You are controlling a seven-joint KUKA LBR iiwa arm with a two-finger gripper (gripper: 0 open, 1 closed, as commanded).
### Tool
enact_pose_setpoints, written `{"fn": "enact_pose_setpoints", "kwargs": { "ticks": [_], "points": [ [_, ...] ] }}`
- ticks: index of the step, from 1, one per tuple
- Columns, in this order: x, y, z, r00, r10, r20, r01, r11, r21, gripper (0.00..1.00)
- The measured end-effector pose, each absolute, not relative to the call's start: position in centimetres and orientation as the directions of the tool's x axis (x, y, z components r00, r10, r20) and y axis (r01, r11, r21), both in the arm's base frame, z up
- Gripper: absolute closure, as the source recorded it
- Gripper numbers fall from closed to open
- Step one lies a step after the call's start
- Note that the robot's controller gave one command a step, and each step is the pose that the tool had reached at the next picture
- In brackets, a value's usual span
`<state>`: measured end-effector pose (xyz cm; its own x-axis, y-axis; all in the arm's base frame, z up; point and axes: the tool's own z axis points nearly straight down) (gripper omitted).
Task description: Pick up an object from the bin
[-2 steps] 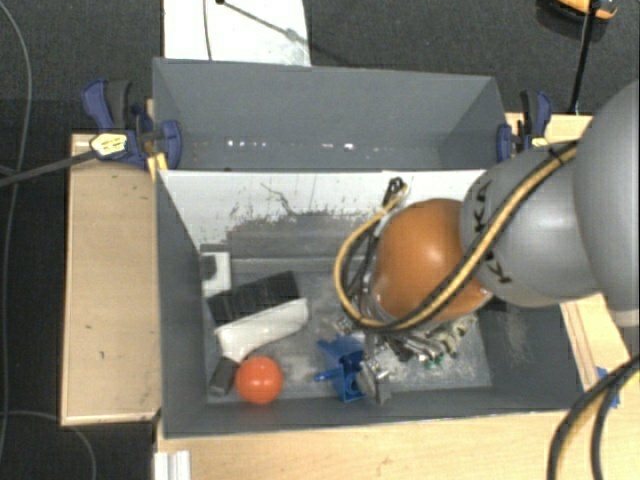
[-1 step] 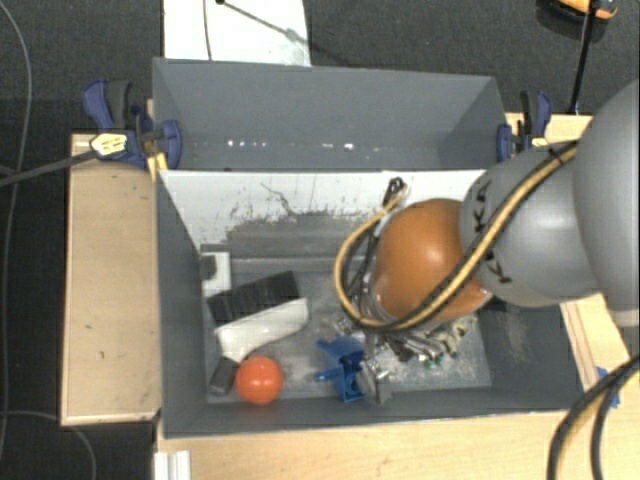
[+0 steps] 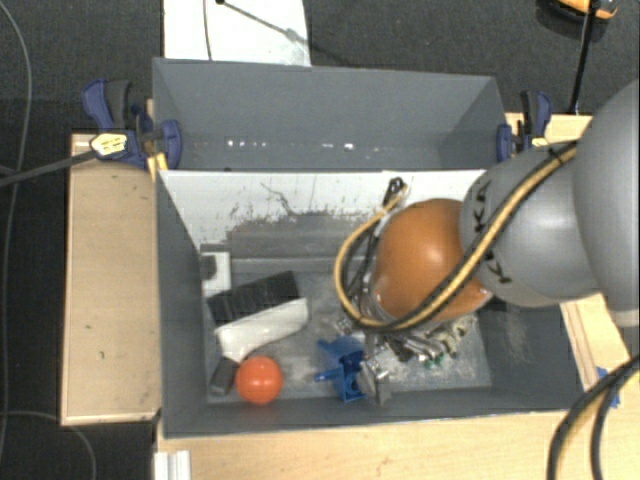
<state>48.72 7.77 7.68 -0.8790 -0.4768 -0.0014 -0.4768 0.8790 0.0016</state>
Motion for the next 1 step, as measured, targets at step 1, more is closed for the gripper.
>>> {"fn": "enact_pose_setpoints", "kwargs": {
  "ticks": [1],
  "points": [
    [48.72, 7.77, 7.68, -0.878, -0.478, -0.001, -0.478, 0.878, 0.002, 1.00]
  ]
}}
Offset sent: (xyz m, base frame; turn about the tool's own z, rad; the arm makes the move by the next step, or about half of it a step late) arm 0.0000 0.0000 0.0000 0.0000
